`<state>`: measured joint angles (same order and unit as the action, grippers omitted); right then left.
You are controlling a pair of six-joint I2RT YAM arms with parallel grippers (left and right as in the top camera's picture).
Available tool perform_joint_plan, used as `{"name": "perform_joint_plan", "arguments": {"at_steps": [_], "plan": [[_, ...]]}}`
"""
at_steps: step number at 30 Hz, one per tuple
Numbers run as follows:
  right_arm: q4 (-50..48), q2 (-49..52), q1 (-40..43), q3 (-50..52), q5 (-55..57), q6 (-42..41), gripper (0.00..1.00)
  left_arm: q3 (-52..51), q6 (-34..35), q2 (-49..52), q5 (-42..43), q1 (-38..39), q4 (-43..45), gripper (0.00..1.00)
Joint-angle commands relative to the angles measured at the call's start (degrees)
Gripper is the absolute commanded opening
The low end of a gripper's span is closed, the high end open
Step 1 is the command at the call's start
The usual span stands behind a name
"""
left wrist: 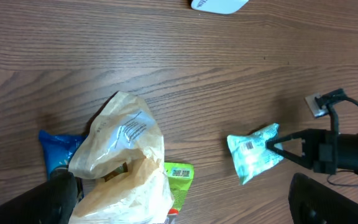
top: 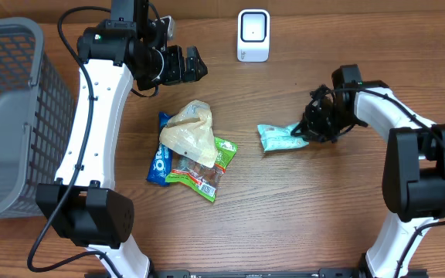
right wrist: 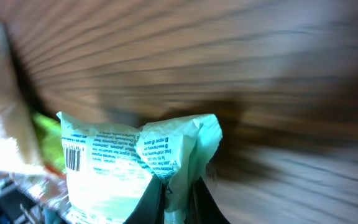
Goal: Scan the item barcode
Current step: 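Lift the wipes pack and carry it up to the scanner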
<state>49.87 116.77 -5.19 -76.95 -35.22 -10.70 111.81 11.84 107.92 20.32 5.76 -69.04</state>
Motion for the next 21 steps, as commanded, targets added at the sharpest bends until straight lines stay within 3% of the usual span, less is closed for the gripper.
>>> {"name": "perform_joint_plan", "arguments": {"at_steps": [1, 7, 10, 16, 21], "plan": [[1.53, -3.98, -2.01, -9.79, -4.98, 3.48, 0.04, 1.07, -0.48, 0.09, -0.39, 0.26, 0.07, 1.00], [6.95, -6.54, -2.32, -26.43, -4.00, 3.54, 0.04, 1.07, -0.48, 0.09, -1.18, 0.26, 0.07, 1.00], [7.98, -6.62, -3.28, -32.52, 1.88, 3.50, 0.04, 1.07, -0.48, 0.09, -1.27, 0.26, 0.07, 1.00], [7.50, -6.64, -6.56, -39.23, 14.29, 4.22, 0.04, 1.07, -0.48, 0.09, -1.29, 0.26, 0.07, 1.00], [7.56, -7.61, -7.98, -43.47, 15.82, 6.62, 0.04, 1.07, -0.48, 0.09, -1.29, 0.26, 0.07, 1.00]]}}
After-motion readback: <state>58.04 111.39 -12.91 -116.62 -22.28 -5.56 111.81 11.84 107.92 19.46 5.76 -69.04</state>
